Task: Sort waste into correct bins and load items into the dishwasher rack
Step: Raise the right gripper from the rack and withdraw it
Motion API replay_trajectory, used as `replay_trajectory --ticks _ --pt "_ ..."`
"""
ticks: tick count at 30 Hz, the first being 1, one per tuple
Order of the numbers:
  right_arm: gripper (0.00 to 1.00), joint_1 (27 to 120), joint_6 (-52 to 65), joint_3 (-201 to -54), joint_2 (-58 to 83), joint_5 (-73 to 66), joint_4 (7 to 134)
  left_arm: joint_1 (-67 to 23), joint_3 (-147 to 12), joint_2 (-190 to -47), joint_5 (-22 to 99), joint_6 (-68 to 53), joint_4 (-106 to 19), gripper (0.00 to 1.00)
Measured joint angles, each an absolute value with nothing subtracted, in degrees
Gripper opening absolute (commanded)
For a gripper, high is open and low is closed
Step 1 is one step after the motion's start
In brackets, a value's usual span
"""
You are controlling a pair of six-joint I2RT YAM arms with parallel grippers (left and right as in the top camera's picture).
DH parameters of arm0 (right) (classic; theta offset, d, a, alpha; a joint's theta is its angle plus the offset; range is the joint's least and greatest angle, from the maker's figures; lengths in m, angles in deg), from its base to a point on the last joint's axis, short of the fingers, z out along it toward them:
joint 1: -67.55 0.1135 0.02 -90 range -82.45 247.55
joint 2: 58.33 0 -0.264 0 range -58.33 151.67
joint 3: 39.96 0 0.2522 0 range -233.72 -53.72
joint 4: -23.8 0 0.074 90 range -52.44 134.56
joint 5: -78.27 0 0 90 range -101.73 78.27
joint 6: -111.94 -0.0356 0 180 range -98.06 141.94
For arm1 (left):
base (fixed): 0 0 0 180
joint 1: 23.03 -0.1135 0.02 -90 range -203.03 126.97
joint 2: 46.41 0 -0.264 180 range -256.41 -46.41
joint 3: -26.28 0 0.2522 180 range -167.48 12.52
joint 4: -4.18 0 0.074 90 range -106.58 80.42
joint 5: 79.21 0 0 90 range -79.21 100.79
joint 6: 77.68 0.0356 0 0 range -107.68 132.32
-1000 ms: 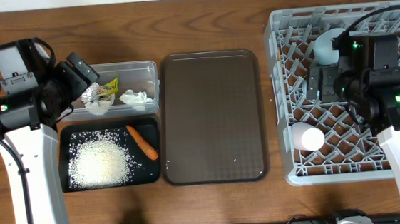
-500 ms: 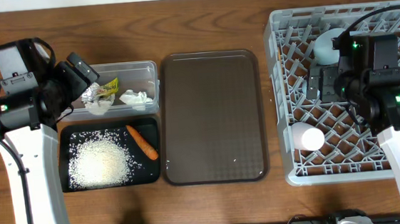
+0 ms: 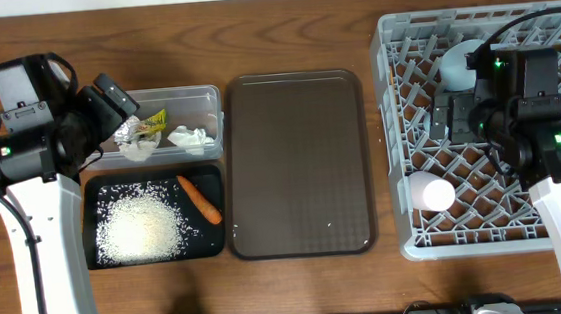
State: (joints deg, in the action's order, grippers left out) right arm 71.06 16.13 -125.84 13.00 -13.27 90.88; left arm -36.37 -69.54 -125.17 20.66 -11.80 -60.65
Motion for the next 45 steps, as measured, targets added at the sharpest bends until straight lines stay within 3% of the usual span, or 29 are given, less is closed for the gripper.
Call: replay_trajectory --ticks 22,45 --pt "0.99 71.06 16.13 -125.84 10.18 -13.30 90.90 -36.37 -69.54 -125.17 20.64 -11.80 -60.65 0.98" --pt "0.99 74.82 16.13 -125.90 -27.57 -14.78 96.47 -36.37 -69.54 -125.17 20.64 -11.80 -60.65 0.98"
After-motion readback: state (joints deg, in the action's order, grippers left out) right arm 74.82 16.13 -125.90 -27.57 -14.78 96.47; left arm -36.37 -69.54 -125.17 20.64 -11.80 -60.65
